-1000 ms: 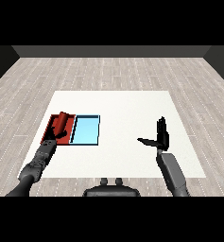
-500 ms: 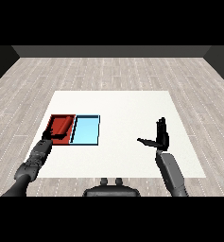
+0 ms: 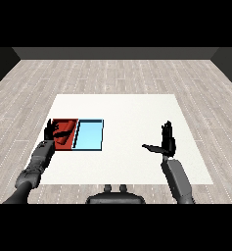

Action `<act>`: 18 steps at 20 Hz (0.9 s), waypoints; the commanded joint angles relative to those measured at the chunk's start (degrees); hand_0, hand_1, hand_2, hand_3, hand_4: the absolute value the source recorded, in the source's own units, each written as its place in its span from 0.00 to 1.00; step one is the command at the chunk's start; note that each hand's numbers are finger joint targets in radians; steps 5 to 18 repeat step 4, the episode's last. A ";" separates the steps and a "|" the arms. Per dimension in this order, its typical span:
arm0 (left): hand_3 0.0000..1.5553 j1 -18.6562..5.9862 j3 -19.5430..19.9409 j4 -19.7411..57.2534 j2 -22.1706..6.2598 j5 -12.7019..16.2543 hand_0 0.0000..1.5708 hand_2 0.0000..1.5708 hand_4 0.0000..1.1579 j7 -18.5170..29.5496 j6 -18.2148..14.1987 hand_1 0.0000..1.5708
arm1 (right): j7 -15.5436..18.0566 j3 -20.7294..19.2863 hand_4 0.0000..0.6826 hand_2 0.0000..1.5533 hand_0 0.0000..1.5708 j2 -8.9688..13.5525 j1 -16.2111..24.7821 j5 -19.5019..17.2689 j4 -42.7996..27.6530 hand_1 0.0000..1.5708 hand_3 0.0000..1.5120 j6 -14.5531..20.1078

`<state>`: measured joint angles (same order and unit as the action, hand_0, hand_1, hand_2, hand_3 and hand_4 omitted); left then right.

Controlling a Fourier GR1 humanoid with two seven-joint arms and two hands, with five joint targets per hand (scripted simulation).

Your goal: Pick the red can and put it in the red box

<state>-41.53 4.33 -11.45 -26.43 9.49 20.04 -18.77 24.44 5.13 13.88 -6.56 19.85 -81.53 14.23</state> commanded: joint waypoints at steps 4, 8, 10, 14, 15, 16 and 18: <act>0.00 6.67 2.85 -13.20 3.97 5.07 0.00 0.00 0.00 14.72 9.94 0.00 | -0.24 2.67 0.00 0.00 0.00 -0.53 2.52 -0.19 -4.85 0.00 0.00 -2.29; 0.00 6.67 2.85 -13.20 3.97 5.07 0.00 0.00 0.00 14.72 9.94 0.00 | -0.24 2.67 0.00 0.00 0.00 -0.53 2.52 -0.19 -4.85 0.00 0.00 -2.29; 0.00 6.67 2.85 -13.20 3.97 5.07 0.00 0.00 0.00 14.72 9.94 0.00 | -0.24 2.67 0.00 0.00 0.00 -0.53 2.52 -0.19 -4.85 0.00 0.00 -2.29; 0.00 6.67 2.85 -13.20 3.97 5.07 0.00 0.00 0.00 14.72 9.94 0.00 | -0.24 2.67 0.00 0.00 0.00 -0.53 2.52 -0.19 -4.85 0.00 0.00 -2.29; 0.00 6.67 2.85 -13.20 3.97 5.07 0.00 0.00 0.00 14.72 9.94 0.00 | -0.24 2.67 0.00 0.00 0.00 -0.53 2.52 -0.19 -4.85 0.00 0.00 -2.29; 0.00 6.67 2.85 -13.20 3.97 5.07 0.00 0.00 0.00 14.72 9.94 0.00 | -0.24 2.67 0.00 0.00 0.00 -0.53 2.52 -0.19 -4.85 0.00 0.00 -2.29; 0.00 6.67 2.85 -13.20 3.97 5.07 0.00 0.00 0.00 14.72 9.94 0.00 | -0.24 2.67 0.00 0.00 0.00 -0.53 2.52 -0.19 -4.85 0.00 0.00 -2.29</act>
